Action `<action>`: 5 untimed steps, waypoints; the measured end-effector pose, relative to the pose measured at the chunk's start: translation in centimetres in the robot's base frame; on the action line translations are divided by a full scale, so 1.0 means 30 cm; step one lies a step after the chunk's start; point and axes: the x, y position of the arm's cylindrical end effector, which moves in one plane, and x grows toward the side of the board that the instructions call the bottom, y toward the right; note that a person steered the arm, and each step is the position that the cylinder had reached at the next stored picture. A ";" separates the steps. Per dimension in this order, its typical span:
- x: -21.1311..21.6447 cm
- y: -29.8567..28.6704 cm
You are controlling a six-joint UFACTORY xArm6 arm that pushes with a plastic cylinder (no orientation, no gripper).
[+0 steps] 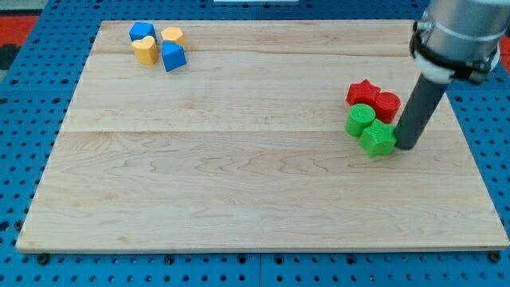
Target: Push the red circle towards the bottom center along with green circle
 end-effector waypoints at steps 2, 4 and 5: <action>-0.197 0.166; -0.199 -0.166; -0.168 -0.247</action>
